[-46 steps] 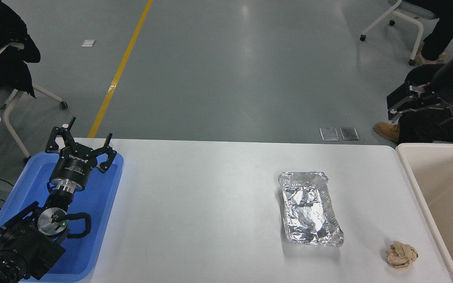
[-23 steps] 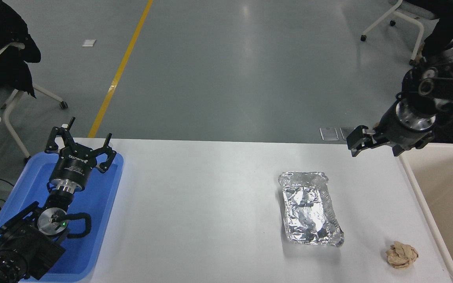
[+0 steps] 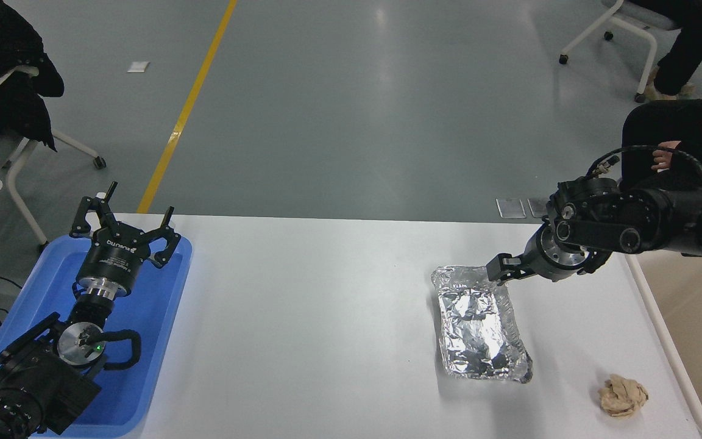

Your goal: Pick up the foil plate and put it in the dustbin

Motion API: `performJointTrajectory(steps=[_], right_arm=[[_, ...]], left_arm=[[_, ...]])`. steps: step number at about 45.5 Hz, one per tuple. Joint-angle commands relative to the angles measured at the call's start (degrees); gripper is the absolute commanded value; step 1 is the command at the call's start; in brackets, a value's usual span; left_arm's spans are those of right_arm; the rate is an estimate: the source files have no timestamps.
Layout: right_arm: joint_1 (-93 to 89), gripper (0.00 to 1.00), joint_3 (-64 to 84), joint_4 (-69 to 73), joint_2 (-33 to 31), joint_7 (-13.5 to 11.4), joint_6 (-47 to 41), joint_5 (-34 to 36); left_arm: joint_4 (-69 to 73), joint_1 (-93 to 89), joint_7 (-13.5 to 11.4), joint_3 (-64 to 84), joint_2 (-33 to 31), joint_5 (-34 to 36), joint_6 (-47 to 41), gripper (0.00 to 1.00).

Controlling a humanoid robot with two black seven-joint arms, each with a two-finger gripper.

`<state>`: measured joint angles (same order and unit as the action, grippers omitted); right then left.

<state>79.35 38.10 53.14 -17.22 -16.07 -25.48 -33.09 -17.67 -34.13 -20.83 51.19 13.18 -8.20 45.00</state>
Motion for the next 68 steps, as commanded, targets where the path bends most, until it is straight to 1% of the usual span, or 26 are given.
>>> performJointTrajectory(steps=[1,36,48,51,53,54,55,56,58,59,61,63,68], right_arm=[[-5.17,1.0,-1.45,-3.39,1.05,0.43,1.83,-2.33],[-13.08,1.0,-3.73,-7.26,1.93,0.52,4.91,-2.42],[-14.75,0.97,-3.73,-8.41,3.16,2.89,5.97,-3.73],[-15.19,0.91,-3.73,-8.58,3.42,3.15,6.67,-3.82],[-15.28,0.84,-3.73,-8.76,3.51,3.15,7.37,-3.91],[-15.37,0.8,-3.73,-8.93,3.6,3.15,7.72,-4.26],[-15.37,0.73,-3.73,-9.11,3.6,3.24,8.16,-4.7],[-15.37,0.62,-3.73,-9.11,3.77,3.24,8.34,-5.22],[-15.37,0.33,-3.73,-9.28,4.3,3.5,8.6,-6.37],[-15.37,0.21,-3.73,-9.29,4.48,3.68,8.6,-6.81],[-15.19,0.08,-3.65,-9.37,4.57,4.03,8.6,-7.6],[-14.93,0.0,-3.65,-9.37,4.57,4.21,8.6,-8.13],[-14.75,0.0,-3.65,-9.37,4.57,4.12,8.51,-8.39]], left_arm=[[0.01,-0.06,0.0,-0.04,0.0,0.02,0.0,1.0],[0.01,0.03,0.0,-0.04,0.0,0.02,0.0,1.0],[0.01,-0.06,0.0,-0.04,0.0,0.02,0.0,1.0],[0.01,-0.06,0.0,0.04,0.0,0.02,0.0,1.0],[0.01,-0.06,0.0,0.04,0.0,0.02,0.0,1.0],[0.01,0.03,0.0,0.05,0.0,0.02,0.0,1.0],[0.01,-0.06,0.0,-0.04,0.0,0.02,0.0,1.0],[0.01,-0.06,0.0,-0.04,0.0,0.02,0.0,1.0],[0.01,-0.06,0.0,0.05,0.0,0.02,0.0,1.0],[0.01,-0.06,0.0,0.05,0.0,0.02,0.0,1.0],[0.01,-0.06,0.0,-0.04,-0.09,0.02,0.0,1.0],[-0.08,0.03,0.0,-0.04,0.0,0.02,0.0,1.0],[-0.08,-0.06,0.0,-0.04,0.0,0.02,0.0,1.0]])
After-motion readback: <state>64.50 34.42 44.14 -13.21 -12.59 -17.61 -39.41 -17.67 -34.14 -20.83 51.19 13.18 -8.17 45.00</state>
